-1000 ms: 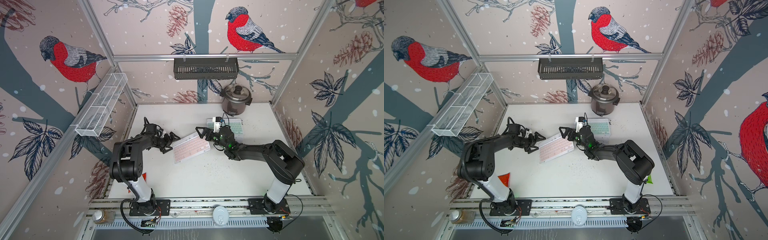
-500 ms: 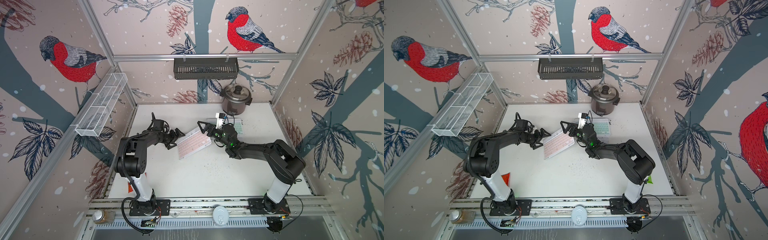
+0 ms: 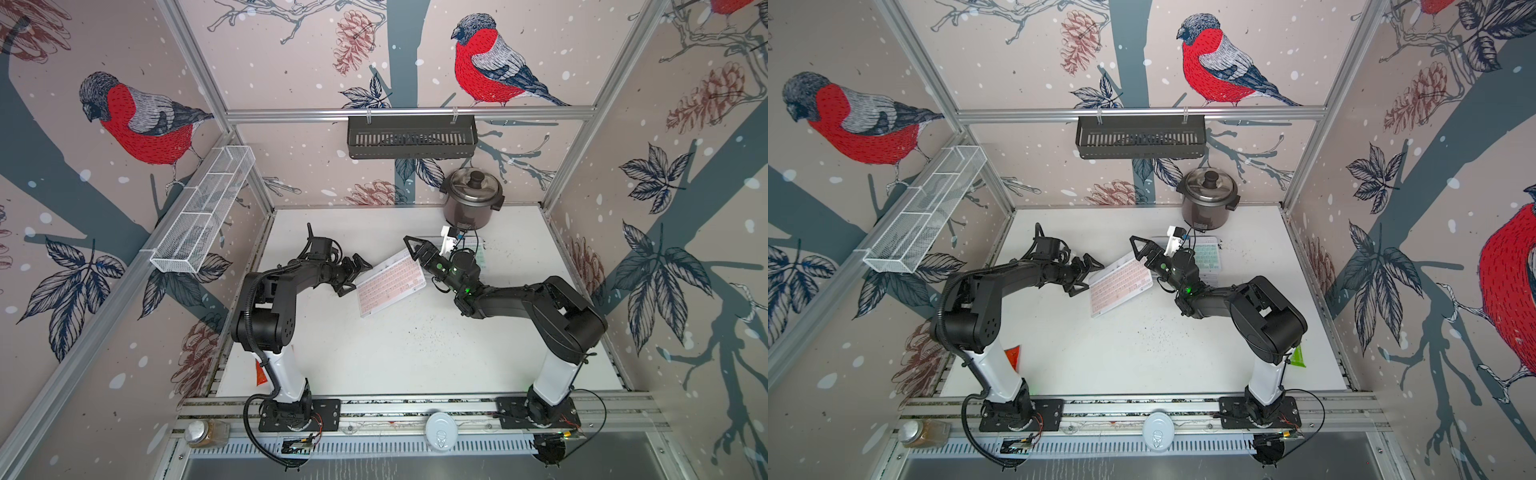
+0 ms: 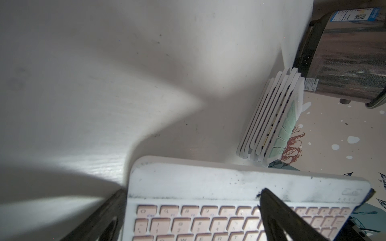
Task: Stack the numeric keypads
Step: Pick up the numeric keypad from the center of the board.
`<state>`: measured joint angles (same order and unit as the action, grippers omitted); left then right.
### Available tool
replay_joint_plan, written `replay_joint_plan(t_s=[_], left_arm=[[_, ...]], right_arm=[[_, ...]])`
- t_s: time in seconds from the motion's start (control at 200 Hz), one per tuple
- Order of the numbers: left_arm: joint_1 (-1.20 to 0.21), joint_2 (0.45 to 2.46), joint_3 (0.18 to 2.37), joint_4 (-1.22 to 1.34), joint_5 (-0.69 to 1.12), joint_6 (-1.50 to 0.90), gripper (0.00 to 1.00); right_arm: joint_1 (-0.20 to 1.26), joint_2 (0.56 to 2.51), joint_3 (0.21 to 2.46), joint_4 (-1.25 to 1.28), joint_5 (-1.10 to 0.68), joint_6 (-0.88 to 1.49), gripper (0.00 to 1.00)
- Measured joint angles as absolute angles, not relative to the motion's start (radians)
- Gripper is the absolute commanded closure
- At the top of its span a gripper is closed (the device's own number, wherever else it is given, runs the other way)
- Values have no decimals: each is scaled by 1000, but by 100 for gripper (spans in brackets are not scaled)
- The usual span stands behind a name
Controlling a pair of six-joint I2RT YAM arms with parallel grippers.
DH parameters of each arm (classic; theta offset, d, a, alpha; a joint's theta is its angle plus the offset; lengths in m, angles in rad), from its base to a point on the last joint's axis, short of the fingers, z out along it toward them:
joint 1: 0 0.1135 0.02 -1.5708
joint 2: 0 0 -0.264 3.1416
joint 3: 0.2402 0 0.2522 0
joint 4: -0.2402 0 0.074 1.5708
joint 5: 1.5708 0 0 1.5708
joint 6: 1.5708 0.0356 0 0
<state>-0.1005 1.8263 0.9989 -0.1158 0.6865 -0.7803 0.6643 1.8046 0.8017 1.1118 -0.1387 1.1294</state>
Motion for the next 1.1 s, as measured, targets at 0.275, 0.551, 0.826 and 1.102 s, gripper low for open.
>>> replay_joint_plan(t_s=[0.275, 0.551, 0.826, 1.102], left_arm=[[-101, 1838, 999, -80, 692, -791, 1], [-120, 1851, 996, -31, 723, -804, 1], [-122, 1856, 988, -11, 748, -808, 1], [-122, 1858, 982, 6, 756, -812, 1]], right_arm=[[656, 1836, 783, 1228, -109, 1284, 0], [672, 1851, 755, 1174, -172, 1429, 1], [669, 1757, 716, 1081, -168, 1495, 1], [668, 1658, 813, 740, -186, 1469, 2]])
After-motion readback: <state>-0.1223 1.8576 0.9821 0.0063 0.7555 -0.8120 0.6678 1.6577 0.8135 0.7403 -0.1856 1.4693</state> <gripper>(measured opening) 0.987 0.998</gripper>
